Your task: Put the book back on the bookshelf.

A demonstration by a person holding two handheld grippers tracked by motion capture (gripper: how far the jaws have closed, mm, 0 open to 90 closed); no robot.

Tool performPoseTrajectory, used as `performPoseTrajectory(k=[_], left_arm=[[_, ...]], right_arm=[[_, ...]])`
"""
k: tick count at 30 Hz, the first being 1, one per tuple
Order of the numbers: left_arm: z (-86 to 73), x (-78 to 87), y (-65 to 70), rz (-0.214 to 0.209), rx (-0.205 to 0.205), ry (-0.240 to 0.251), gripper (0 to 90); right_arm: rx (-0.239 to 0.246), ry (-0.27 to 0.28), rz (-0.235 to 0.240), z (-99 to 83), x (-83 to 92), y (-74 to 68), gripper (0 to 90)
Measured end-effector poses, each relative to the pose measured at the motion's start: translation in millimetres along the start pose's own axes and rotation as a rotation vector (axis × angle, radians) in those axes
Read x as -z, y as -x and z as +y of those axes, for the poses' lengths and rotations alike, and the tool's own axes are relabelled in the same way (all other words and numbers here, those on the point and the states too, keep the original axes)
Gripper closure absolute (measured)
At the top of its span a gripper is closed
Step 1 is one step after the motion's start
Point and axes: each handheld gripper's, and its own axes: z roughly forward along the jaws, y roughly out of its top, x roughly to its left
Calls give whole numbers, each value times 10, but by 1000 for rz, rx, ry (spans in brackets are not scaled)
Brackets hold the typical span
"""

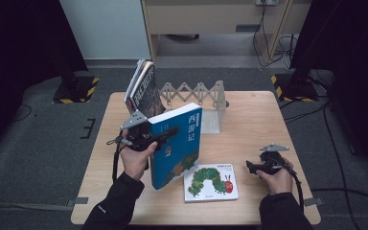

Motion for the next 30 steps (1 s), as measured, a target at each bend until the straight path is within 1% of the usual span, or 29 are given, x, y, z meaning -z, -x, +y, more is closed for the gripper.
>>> performPoseTrajectory(k=[3, 5, 7, 9, 11, 13, 17, 19, 22, 26, 27, 30], left_arm=[[45, 23, -47, 16, 4, 1, 603], [71, 33, -81, 24, 7, 4, 603], [103, 36, -118, 33, 11, 7, 604], [137, 22, -146, 50, 12, 12, 603], [183, -2, -157, 66, 0, 9, 603], [237, -31, -156, 85, -14, 11, 604], [334, -71, -147, 103, -21, 24, 604], [400, -96, -143, 114, -22, 30, 605], [513, -148, -135, 133, -28, 36, 605], [664, -242, -128, 175, -53, 43, 605], [698, -266, -132, 178, -52, 40, 605], [796, -340, -168, 204, -49, 48, 605]], right_arm=[[14, -48, -16, -25, -63, 18, 174], [8, -49, -8, -30, -80, 28, 157], [3, -49, -12, -31, -84, 31, 141], [1, -43, -8, -34, -94, 37, 125], [-11, -30, -6, -50, -110, 46, 99], [-3, -14, -4, -64, -118, 58, 95], [-11, 1, -7, -78, -126, 51, 84], [-8, 14, -8, -90, -131, 53, 77], [-16, 32, -13, -106, -139, 48, 68], [-16, 39, -10, -116, -143, 50, 59], [-19, 43, -10, -119, -145, 49, 55], [-18, 51, -8, -125, -152, 54, 45]])
